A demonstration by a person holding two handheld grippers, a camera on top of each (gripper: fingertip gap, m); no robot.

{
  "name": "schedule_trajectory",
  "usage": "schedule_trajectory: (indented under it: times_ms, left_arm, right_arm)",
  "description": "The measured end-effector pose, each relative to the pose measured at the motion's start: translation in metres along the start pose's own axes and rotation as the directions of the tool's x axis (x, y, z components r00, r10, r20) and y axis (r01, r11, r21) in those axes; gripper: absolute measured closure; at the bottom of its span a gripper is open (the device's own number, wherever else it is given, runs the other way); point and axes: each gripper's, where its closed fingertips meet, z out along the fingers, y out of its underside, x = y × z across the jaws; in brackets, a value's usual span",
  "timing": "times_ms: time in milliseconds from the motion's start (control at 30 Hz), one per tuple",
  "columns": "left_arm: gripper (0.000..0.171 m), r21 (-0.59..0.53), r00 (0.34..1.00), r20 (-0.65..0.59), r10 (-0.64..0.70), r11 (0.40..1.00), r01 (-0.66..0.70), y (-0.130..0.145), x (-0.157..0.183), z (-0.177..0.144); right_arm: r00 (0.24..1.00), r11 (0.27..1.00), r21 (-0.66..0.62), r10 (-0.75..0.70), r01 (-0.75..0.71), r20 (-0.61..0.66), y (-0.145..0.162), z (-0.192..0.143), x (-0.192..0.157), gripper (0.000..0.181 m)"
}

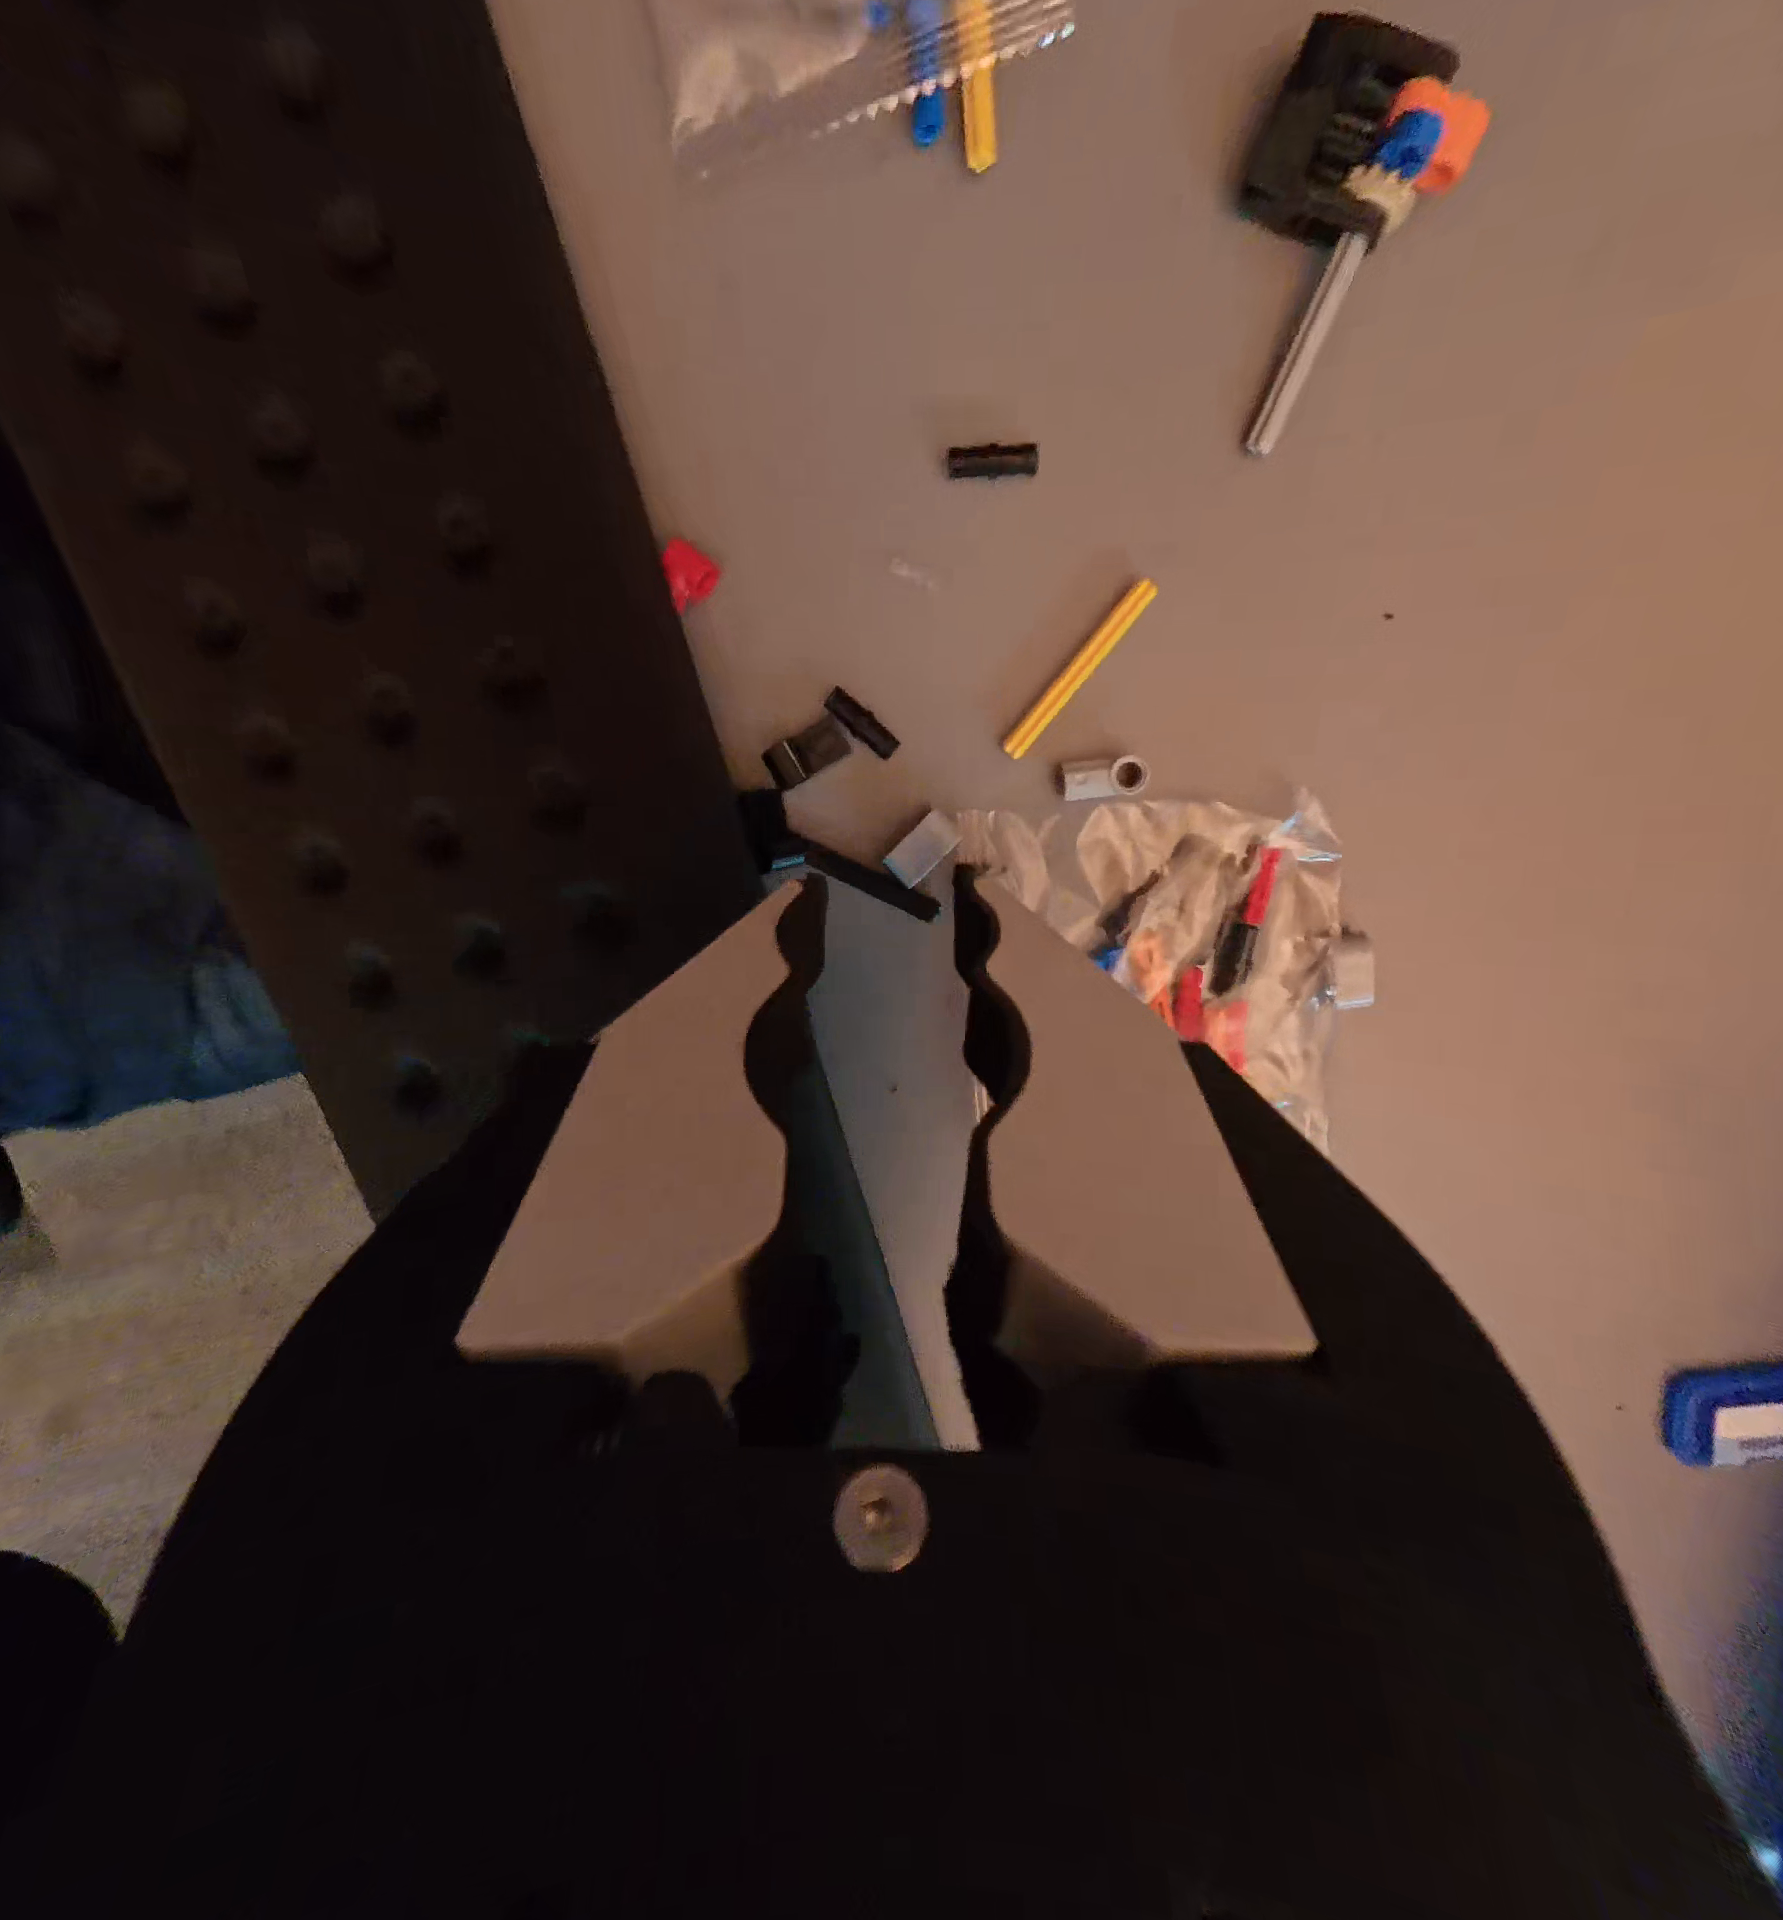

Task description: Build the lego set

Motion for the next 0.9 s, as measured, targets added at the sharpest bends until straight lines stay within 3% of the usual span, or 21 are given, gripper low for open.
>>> schedule_trajectory:
  times_ms: [67,200,400,533,700,900]
  left_arm:
    - [0.171,0.005,1.0,0.004,-0.002,1.0,0.002,-0.001,-0.001,-0.001]
    - [0.171,0.006,1.0,0.001,-0.006,1.0,0.006,0.0,-0.002,-0.001]
    - [0.171,0.003,1.0,-0.001,-0.008,1.0,0.008,0.001,-0.002,0.0]
    - [0.171,0.002,1.0,-0.003,-0.008,1.0,0.008,0.001,-0.002,0.001]
    - [0.171,-0.006,1.0,-0.006,-0.003,1.0,0.003,0.002,0.0,0.002]
    - [0.171,-0.007,1.0,-0.01,-0.004,1.0,0.004,0.002,-0.001,0.002]
  right_arm:
    - [1.0,0.999,-0.051,-0.014,0.014,-0.003,0.007,0.007,0.001,0.162]
    - [1.0,0.999,-0.011,-0.031,0.031,0.004,0.0,0.01,-0.001,0.179]
    - [1.0,1.0,0.02,-0.015,0.015,-0.024,-0.005,0.0,0.008,0.18]
    - [0.986,0.975,0.22,0.013,0.024,-0.168,-0.052,-0.041,0.041,0.18]
    - [0.927,0.873,0.483,0.122,0.07,-0.355,-0.13,-0.106,0.095,0.18]
    - [0.904,0.868,0.491,0.148,0.075,-0.4,-0.17,-0.106,0.132,0.176]
